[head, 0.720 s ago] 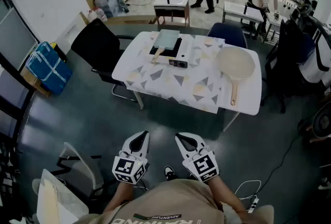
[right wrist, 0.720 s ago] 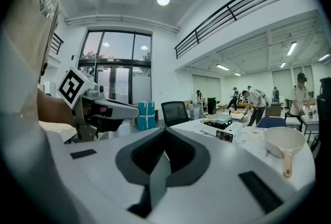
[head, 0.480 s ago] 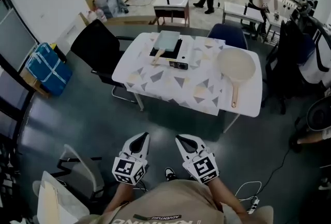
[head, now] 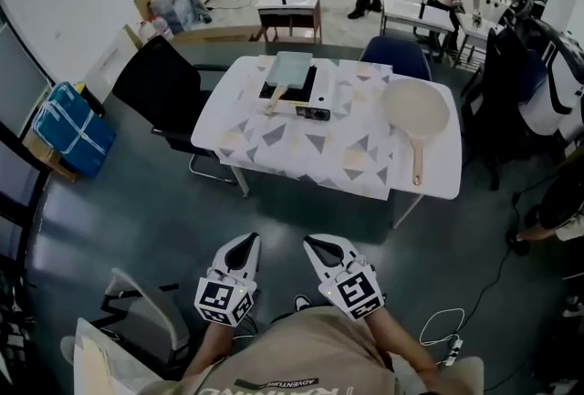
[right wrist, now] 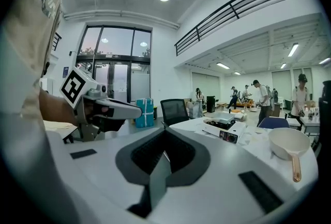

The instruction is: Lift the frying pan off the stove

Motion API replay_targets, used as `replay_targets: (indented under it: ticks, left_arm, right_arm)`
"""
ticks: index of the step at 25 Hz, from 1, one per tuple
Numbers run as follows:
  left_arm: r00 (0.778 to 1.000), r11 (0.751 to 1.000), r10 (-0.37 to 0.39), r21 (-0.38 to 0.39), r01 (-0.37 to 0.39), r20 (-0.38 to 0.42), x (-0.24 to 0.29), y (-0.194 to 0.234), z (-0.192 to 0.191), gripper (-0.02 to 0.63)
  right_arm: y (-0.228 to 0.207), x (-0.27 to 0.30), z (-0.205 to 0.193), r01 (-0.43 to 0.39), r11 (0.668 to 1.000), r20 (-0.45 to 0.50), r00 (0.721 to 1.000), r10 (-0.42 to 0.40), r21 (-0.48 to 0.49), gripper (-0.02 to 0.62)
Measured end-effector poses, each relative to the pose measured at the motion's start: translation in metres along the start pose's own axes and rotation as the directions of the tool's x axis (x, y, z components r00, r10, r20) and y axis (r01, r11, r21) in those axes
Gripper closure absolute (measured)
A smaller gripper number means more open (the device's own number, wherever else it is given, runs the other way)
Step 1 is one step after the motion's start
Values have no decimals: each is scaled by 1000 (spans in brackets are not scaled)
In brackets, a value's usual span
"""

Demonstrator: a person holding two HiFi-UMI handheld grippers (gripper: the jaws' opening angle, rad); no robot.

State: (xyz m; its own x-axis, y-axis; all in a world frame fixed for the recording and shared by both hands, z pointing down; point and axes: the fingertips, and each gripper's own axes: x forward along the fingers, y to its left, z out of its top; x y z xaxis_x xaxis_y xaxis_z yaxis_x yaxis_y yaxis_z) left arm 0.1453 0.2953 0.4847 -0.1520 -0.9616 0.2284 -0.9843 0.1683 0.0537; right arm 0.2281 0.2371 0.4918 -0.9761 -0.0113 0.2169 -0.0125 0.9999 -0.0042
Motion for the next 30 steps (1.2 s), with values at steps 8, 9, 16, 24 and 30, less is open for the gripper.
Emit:
replay_targets:
  ticks: [8,9,16,24,30]
  left_arm:
    - [999,998,-38,-60,37,-10,-2,31,-24,607]
    - [999,997,-34,-70,33,-8,-1,35,-25,607]
    - [1000,995,-11,-104,9,-22,27,64,-31,607]
    - [997,1000,31,0,-31,-71,67,110,3,607]
    - [995,998,69,19,-67,-66,113,138,27,607]
  right_arm:
    - [21,16,-2,52,998,-28,998,-51,25,595]
    - [20,19,-5,49,998,-40,998,-48,25,595]
    - [-11,55,-3,36,999,-35,999,-35,24,595]
    - [-61,118,14,-18,999,48,999,16,41,594]
    - [-112,150,27,-22,1000,72,997,22,5,595]
